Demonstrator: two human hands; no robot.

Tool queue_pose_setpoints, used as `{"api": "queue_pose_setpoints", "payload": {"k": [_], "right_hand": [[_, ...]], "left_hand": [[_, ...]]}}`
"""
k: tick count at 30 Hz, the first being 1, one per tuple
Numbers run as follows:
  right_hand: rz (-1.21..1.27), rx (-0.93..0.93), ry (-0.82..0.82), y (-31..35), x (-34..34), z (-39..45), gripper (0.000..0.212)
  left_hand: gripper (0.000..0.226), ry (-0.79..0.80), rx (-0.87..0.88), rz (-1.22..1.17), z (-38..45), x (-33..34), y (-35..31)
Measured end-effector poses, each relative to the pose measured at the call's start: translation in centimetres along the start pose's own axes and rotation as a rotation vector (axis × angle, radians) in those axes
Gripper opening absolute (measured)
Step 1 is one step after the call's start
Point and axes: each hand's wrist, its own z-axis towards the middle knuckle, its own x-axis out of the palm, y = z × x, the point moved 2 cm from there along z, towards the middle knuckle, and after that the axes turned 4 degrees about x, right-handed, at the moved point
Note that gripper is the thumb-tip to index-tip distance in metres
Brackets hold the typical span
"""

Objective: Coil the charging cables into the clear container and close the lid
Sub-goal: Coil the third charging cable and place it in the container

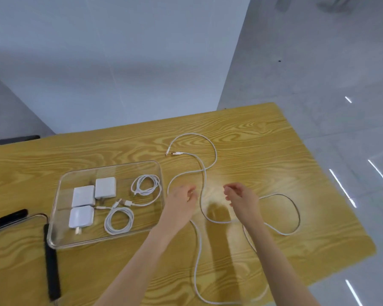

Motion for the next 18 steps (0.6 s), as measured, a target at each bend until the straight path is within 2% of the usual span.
{"api": "queue_pose_setpoints", "payload": {"k": [5, 11, 16, 18], "right_hand": [[-0.056, 0.033, 0.102, -0.3, 0.7, 4.7, 0.008], [-0.176, -0.057, 0.119, 0.4, 2.6, 8.7, 0.026], [-0.305, -0.041, 0.191, 1.4, 5.3, 11.3, 0.034], [-0.369, -0.027, 0.218, 1.4, 6.1, 11.4, 0.027]], "left_hand": [[0.042, -0.056, -0.160, -0.010, 4.9, 1.9, 0.1], [0.050, -0.055, -0.252, 0.181, 9.6, 2.9, 0.7], [0.041, -0.118, -0.345, -0.042, 12.6, 4.2, 1.4], [0.040, -0.126, -0.386, -0.100, 13.0, 4.3, 1.5]]}}
